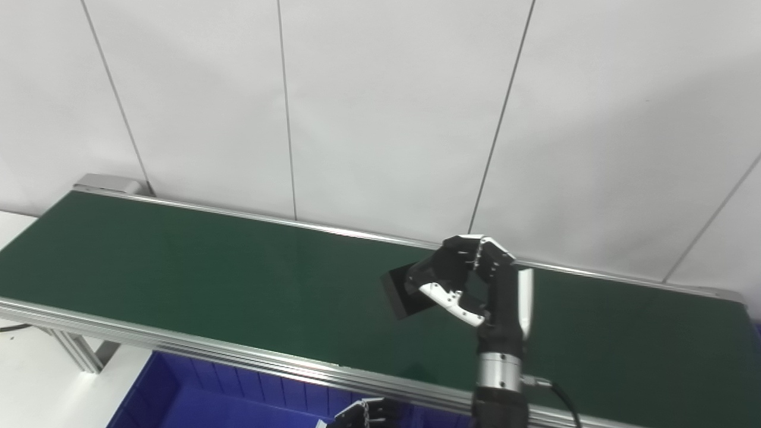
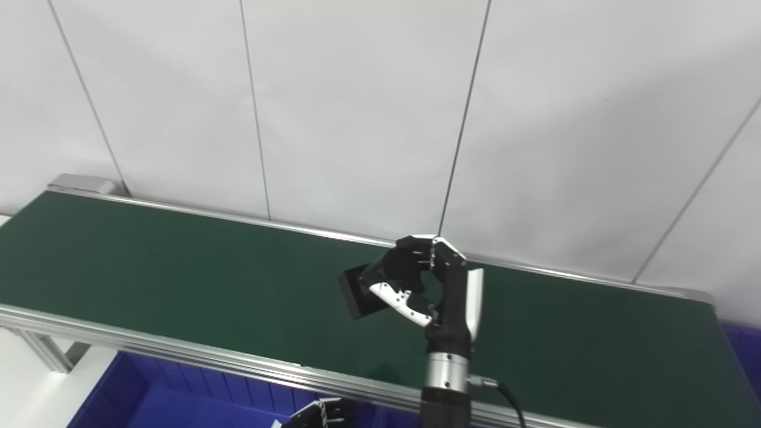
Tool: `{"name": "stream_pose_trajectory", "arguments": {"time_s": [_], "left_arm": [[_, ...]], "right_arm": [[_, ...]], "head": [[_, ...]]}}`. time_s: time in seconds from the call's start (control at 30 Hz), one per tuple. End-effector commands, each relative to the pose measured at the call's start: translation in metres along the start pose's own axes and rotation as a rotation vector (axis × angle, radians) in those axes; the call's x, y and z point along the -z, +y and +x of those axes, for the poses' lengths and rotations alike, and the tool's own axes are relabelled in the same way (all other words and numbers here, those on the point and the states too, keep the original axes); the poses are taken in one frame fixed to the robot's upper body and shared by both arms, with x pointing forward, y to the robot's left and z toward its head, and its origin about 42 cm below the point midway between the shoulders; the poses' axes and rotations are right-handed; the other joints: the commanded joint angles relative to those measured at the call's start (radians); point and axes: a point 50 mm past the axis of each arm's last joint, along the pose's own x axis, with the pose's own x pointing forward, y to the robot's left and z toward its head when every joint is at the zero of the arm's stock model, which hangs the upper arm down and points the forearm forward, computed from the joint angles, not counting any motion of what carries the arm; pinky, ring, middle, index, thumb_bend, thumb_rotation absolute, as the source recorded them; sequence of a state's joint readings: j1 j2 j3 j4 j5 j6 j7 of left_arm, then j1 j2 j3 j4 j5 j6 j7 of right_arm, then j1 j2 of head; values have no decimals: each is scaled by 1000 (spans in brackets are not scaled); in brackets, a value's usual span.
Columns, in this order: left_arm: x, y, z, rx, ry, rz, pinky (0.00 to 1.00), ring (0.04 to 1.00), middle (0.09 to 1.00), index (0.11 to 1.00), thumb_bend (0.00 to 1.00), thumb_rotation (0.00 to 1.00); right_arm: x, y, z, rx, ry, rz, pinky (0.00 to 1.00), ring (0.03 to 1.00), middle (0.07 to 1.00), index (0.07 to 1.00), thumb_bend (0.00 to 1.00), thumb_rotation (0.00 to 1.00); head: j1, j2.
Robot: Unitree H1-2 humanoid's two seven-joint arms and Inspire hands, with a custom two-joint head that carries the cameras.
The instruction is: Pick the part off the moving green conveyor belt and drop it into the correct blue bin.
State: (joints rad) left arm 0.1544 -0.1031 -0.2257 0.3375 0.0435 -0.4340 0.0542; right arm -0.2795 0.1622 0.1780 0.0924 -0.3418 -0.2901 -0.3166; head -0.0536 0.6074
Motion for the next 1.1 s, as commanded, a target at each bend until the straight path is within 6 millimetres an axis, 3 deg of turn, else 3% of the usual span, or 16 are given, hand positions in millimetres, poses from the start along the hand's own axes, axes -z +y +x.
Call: {"name": "stream_pose_trajectory", "arguments": {"time_s": [0.0, 0.3, 0.6, 0.8, 1.07], "left_arm": [[-9, -7, 5, 21, -62, -22, 605, 631, 661, 664, 609, 0], [-17, 3, -6, 14, -88, -68, 635, 631, 658, 670, 588, 0], [-28, 11, -16, 20, -108, -65, 620, 615, 655, 671, 591, 0], [-33, 16, -15, 33, -100, -59, 638, 629, 666, 680, 594, 0], [-38, 25, -15, 33, -109, -65, 628, 634, 664, 673, 586, 0]], "right_arm": [[-12, -10, -6, 11, -39, -16, 402, 451, 508, 303, 505, 0], [4, -69, -106, 76, 82, -156, 405, 465, 477, 305, 507, 0], [16, -94, -184, 151, 286, -201, 390, 462, 499, 310, 505, 0], [31, -99, -204, 197, 382, -248, 418, 454, 487, 320, 507, 0], [48, -119, -206, 286, 446, -296, 434, 454, 481, 308, 507, 0]], "head": [[1, -1], [-83, 65], [-119, 141], [-152, 176], [-190, 201]]}}
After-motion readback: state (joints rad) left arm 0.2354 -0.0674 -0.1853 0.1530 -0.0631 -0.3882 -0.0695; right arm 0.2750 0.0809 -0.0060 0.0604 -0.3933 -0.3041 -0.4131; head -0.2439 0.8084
